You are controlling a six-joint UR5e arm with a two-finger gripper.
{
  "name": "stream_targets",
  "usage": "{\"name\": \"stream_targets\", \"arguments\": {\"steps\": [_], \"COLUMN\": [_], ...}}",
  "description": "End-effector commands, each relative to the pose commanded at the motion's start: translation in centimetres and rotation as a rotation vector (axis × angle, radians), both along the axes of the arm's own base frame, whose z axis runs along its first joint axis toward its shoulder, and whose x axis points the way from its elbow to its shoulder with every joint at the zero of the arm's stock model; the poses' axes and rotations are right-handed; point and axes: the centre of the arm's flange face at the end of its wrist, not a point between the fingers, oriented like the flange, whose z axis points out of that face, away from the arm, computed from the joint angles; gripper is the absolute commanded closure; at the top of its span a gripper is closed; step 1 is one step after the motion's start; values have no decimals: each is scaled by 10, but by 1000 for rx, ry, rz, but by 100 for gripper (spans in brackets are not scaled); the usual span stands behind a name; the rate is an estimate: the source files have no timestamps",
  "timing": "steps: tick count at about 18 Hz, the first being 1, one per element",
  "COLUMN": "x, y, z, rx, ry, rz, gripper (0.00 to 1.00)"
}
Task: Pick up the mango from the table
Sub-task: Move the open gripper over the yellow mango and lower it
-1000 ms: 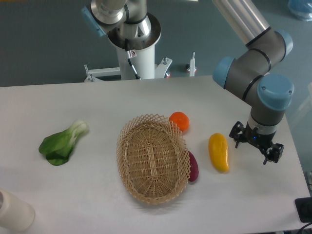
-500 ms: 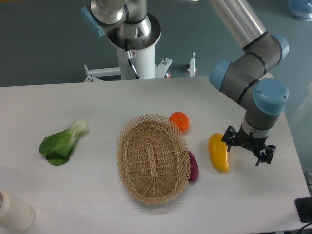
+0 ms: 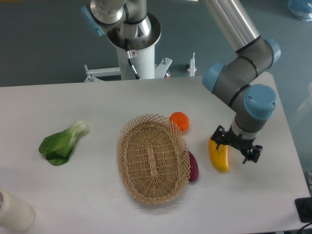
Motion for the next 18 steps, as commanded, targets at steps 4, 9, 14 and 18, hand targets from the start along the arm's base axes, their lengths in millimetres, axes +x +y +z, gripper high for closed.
{"name": "stream_targets", "arguments": {"steps": [4,9,14,18], "x": [6,11,22,22], "y": [8,6,9,10], "z": [-2,-8,-13,-16], "rx": [-3,-12,-77,-83], "ry": [-2,-7,14,12], "rz": [63,86,79,99], "gripper": [0,0,0,0]}}
